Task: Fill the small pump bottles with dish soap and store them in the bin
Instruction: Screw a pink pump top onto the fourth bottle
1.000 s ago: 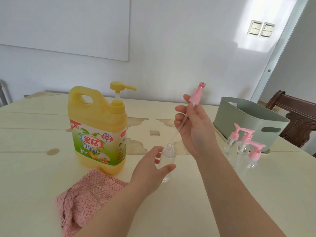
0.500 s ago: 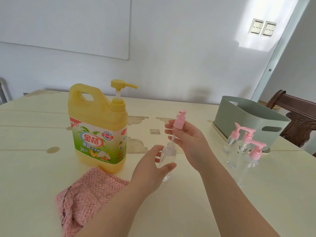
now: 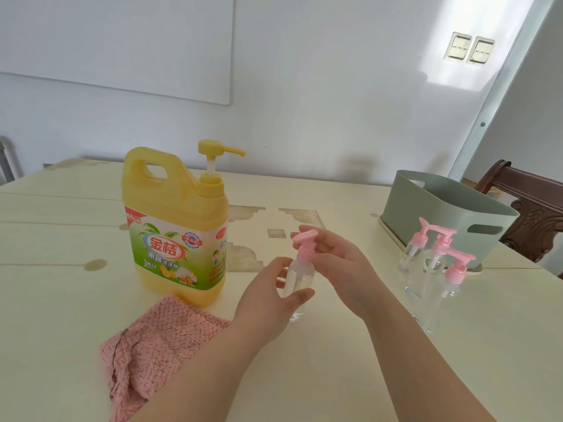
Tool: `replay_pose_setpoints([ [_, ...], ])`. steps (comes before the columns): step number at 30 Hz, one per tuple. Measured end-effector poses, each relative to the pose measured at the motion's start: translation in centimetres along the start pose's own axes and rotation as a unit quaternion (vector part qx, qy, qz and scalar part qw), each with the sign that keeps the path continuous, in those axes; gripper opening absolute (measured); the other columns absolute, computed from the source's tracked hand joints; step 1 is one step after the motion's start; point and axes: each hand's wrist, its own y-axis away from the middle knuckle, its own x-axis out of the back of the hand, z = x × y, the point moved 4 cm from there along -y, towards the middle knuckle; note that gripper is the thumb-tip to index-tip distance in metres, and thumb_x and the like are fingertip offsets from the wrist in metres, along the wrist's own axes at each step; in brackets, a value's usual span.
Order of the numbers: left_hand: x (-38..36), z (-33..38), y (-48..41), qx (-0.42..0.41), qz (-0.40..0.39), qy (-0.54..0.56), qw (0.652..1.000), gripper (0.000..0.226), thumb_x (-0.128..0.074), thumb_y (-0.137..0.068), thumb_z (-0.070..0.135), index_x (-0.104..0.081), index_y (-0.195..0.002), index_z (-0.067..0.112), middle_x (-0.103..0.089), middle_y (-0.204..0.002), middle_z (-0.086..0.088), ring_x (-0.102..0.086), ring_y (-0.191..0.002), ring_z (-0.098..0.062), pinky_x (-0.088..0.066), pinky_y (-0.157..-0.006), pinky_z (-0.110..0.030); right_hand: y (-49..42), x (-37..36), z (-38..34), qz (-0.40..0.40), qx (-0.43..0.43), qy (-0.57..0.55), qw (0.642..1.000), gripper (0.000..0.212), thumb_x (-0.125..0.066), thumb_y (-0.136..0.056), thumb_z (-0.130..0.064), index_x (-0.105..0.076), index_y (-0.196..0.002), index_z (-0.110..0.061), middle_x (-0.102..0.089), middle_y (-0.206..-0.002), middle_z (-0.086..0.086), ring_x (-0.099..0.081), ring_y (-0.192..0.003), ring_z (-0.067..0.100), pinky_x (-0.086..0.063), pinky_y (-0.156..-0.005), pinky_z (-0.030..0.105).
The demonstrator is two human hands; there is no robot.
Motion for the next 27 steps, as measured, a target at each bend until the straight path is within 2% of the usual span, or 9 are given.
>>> replay_pose_setpoints([
  [5,-0.06,-0.09,-0.08,0.005,0.0,0.008,1.0,0.039,-0.071,-0.078,0.04,-0.047,-0.108,0.042,-0.056,-0.104,0.024,-0.052,-0.094,0.006,-0.041,-0.072,-0.016,0.26,0.18,-0.46,0.023,0.038,0.024,0.999,0.022,-0.063,-0.089,-0.006,-0.072,-0.107,-0.014,-0.072,-0.101,-0.002,-0.063,-0.103,0.009,-0.051,-0.084,0.022],
  [9,-0.12,-0.05,-0.12,0.005,0.0,0.004,1.0,0.041,-0.071,-0.078,0.041,-0.046,-0.111,0.042,-0.056,-0.107,0.024,-0.052,-0.095,0.006,-0.041,-0.073,-0.016,-0.06,0.37,-0.05,0.067,0.03,0.059,0.996,0.032,-0.073,-0.081,-0.003,-0.069,-0.109,-0.018,-0.067,-0.084,-0.008,-0.063,-0.084,0.006,-0.05,-0.082,0.026],
  [11,-0.09,-0.03,-0.07,0.003,0.0,0.003,1.0,0.04,-0.07,-0.078,0.042,-0.046,-0.109,0.043,-0.056,-0.106,0.024,-0.052,-0.095,0.006,-0.043,-0.074,-0.018,-0.09,0.27,0.22,0.056,0.021,0.039,0.997,0.043,-0.073,-0.079,-0.003,-0.062,-0.118,-0.018,-0.071,-0.094,-0.01,-0.065,-0.093,0.008,-0.052,-0.084,0.027],
  [13,-0.03,-0.09,-0.02,0.004,0.002,0.003,1.0,0.04,-0.071,-0.078,0.041,-0.045,-0.108,0.043,-0.055,-0.105,0.024,-0.053,-0.095,0.005,-0.044,-0.076,-0.021,0.1,0.21,0.16,0.036,0.014,-0.024,0.999,0.055,-0.068,-0.079,-0.005,-0.052,-0.131,-0.017,-0.072,-0.11,0.0,-0.066,-0.106,0.014,-0.053,-0.083,0.025],
  [15,-0.05,-0.22,-0.03,0.004,0.003,0.004,1.0,0.04,-0.071,-0.078,0.041,-0.046,-0.11,0.042,-0.056,-0.107,0.024,-0.053,-0.095,0.005,-0.044,-0.076,-0.021,0.27,0.38,0.01,0.047,0.011,-0.04,0.998,0.063,-0.069,-0.077,-0.007,-0.047,-0.134,-0.02,-0.074,-0.106,0.008,-0.067,-0.106,0.018,-0.054,-0.08,0.025],
  [18,-0.12,-0.25,-0.06,0.003,0.002,0.002,1.0,0.042,-0.071,-0.078,0.042,-0.047,-0.113,0.041,-0.056,-0.107,0.023,-0.052,-0.095,0.007,-0.043,-0.074,-0.018,-0.01,0.58,0.22,0.08,0.015,-0.007,0.997,0.069,-0.074,-0.076,0.004,-0.046,-0.135,-0.021,-0.073,-0.093,0.001,-0.07,-0.095,0.015,-0.054,-0.081,0.029],
  [20,-0.06,-0.23,-0.04,0.002,0.003,0.004,1.0,0.042,-0.07,-0.078,0.041,-0.048,-0.113,0.04,-0.057,-0.107,0.023,-0.052,-0.095,0.007,-0.042,-0.074,-0.017,-0.17,0.61,0.4,0.07,0.011,0.008,0.997,0.076,-0.078,-0.073,0.004,-0.044,-0.136,-0.023,-0.071,-0.097,-0.002,-0.069,-0.094,0.014,-0.054,-0.084,0.031],
  [23,-0.04,-0.2,-0.04,-0.001,0.002,0.001,1.0,0.041,-0.07,-0.077,0.042,-0.048,-0.112,0.04,-0.057,-0.107,0.023,-0.053,-0.096,0.005,-0.043,-0.076,-0.02,0.08,0.72,-0.12,0.028,0.005,-0.008,1.0,0.078,-0.077,-0.075,-0.009,-0.037,-0.14,-0.027,-0.071,-0.114,-0.002,-0.066,-0.108,0.014,-0.054,-0.085,0.028],
  [27,-0.14,-0.4,-0.12,0.002,0.003,0.002,1.0,0.043,-0.07,-0.077,0.043,-0.048,-0.113,0.04,-0.057,-0.108,0.022,-0.053,-0.096,0.005,-0.043,-0.076,-0.019,0.17,0.99,-0.25,0.043,0.012,0.007,0.999,0.072,-0.071,-0.074,-0.015,-0.041,-0.139,-0.022,-0.073,-0.107,0.007,-0.068,-0.103,0.019,-0.053,-0.089,0.03],
])
